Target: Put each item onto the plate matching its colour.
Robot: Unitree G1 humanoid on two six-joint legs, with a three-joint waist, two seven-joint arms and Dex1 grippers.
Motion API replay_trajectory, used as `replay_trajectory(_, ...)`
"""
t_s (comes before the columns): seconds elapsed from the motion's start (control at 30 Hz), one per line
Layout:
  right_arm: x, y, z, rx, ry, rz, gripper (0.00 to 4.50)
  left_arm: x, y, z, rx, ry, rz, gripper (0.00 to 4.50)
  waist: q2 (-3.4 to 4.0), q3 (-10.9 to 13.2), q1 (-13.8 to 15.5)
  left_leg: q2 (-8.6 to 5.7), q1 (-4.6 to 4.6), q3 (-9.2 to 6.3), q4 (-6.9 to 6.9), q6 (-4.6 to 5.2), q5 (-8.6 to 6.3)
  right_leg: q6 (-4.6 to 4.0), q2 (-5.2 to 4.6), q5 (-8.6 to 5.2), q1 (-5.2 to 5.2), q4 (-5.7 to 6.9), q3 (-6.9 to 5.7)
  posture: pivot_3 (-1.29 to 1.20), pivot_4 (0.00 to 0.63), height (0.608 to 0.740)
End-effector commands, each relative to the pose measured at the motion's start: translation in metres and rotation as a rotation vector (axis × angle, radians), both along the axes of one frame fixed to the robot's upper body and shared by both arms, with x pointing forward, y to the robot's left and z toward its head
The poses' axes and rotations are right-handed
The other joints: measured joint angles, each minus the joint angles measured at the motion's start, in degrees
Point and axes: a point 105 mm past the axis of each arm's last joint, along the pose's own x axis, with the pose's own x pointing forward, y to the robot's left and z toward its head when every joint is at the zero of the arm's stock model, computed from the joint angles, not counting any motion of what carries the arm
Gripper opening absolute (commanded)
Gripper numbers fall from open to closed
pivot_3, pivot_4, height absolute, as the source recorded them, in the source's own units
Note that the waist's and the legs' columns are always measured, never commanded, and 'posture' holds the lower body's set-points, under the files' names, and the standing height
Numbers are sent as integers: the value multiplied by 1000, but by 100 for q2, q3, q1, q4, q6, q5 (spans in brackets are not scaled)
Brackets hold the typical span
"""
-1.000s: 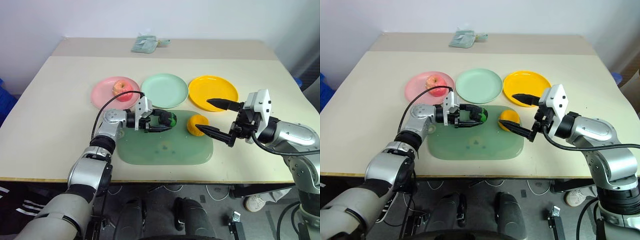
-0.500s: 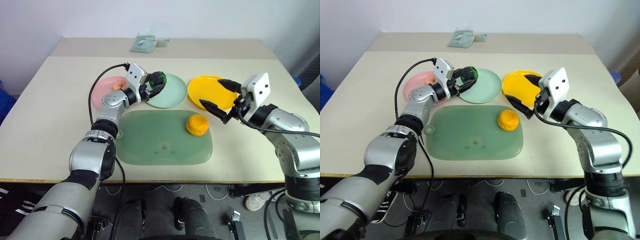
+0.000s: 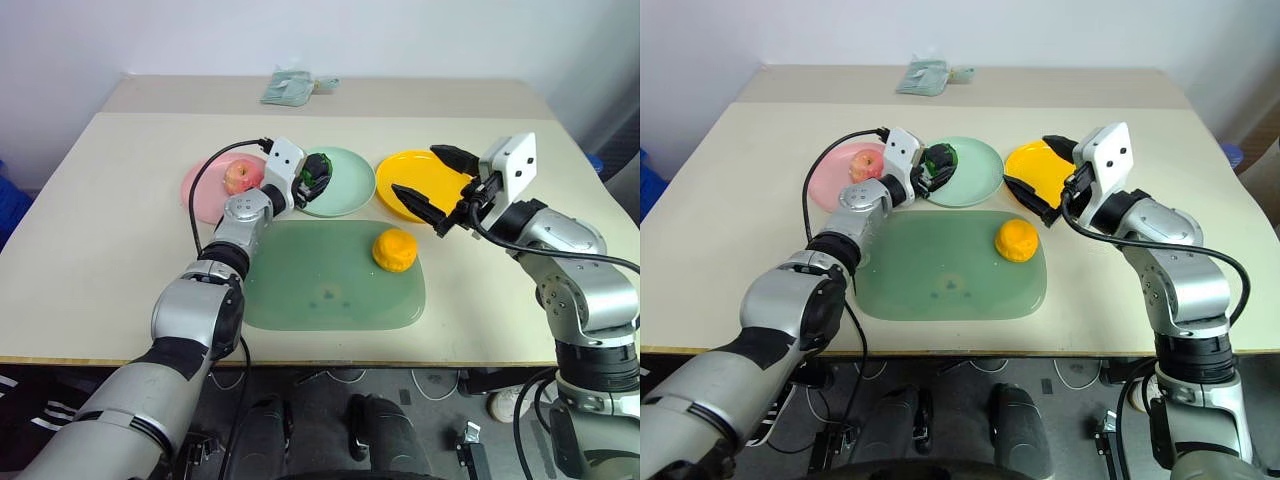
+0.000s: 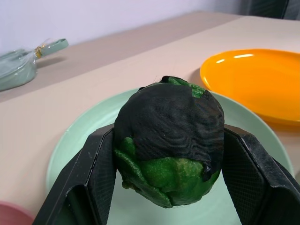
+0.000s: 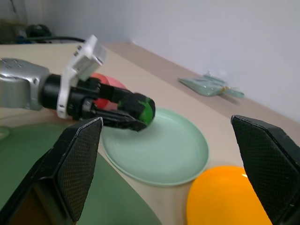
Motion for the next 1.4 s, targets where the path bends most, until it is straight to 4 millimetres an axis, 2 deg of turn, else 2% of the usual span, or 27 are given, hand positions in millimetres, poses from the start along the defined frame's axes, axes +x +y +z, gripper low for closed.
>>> replay_trajectory(0.03, -10, 2, 16, 11, -60, 26, 4500, 3, -8, 19, 16, -54, -1, 3671, 0, 0, 4, 0, 0, 0, 0, 0, 0, 0, 0, 0, 0, 0, 0, 0, 150, 740)
replay_trajectory(0.07, -10, 3, 16, 12, -57, 29, 4500, 3, -8, 19, 17, -53, 1, 3930, 0, 0, 4, 0, 0, 0, 0, 0, 0, 0, 0, 0, 0, 0, 0, 0, 150, 740)
replay_trajectory(0.1, -10, 3, 16, 11, -56, 30, 4500, 3, -9, 20, 9, -55, -3, 4425, 0, 0, 3, 0, -1, 0, 0, 0, 0, 0, 0, 0, 0, 0, 0, 0, 150, 740)
replay_trajectory(0.13, -11, 3, 16, 7, -58, 30, 4500, 2, -10, 21, 0, -60, -12, 4476, 0, 0, 3, 0, 0, 0, 0, 0, 0, 0, 0, 0, 0, 0, 0, 0, 150, 740)
replay_trajectory(0.3, -11, 2, 11, -12, -30, 34, 4500, -2, -10, 39, -63, -94, -96, 4476, 0, 0, 0, 0, 0, 0, 0, 0, 0, 0, 0, 0, 0, 0, 0, 0, 150, 740)
replay_trajectory(0.43, -11, 3, -3, -67, 33, 30, 4500, -20, -8, 61, -81, -171, -316, 4476, 0, 0, -8, 0, 0, 1, 0, 0, 0, -1, 0, 0, -1, 0, 0, 0, 150, 740)
replay_trajectory(0.53, -10, 1, -10, -71, 76, 25, 4500, -43, 2, 61, -72, -146, -559, 4476, 1, 0, -22, 2, 0, 2, -1, 0, 0, -3, 0, -1, -3, 1, 0, 0, 150, 740)
replay_trajectory(0.6, -11, 1, -13, -80, 91, 32, 4500, -59, 16, 53, -54, -107, -695, 4476, 3, -1, -30, 2, 0, 2, -1, 0, 0, -4, 0, -1, -4, 2, 0, 0, 150, 740)
replay_trajectory(0.73, -12, 0, -25, -110, 150, 49, 4500, -84, 44, 40, -58, -50, -820, 4476, 5, -3, -49, 4, 2, 2, -2, 0, 0, -4, 0, -1, -4, 3, 1, 0, 150, 740)
replay_trajectory(0.9, -13, 6, -35, -123, 213, 83, 4500, -114, 72, 27, -61, 58, -860, 4476, 4, -2, -60, 5, 0, -4, 0, 0, 0, -4, 0, -1, -4, 5, 4, 0, 150, 740)
replay_trajectory(1.07, -6, 11, -41, -117, 249, 64, 4500, -127, 93, 27, -34, 62, -823, 4476, 4, -2, -2, 3, 0, -4, 5, 0, 0, -6, -2, -3, -1, 4, 4, 0, 150, 740)
replay_trajectory(1.23, 0, 11, -59, -156, 309, 42, 4500, -137, 102, 28, 4, 41, -794, 4476, 4, -2, -7, 3, 0, -3, 4, 0, 0, -7, -3, -3, -2, 3, 5, 0, 150, 740)
replay_trajectory(1.4, 3, 5, -76, -201, 356, 22, 4500, -142, 101, 31, 3, 29, -784, 4476, 4, -2, -3, 3, 0, -1, 4, 0, 0, -7, -2, -3, -2, 4, 4, 0, 150, 740)
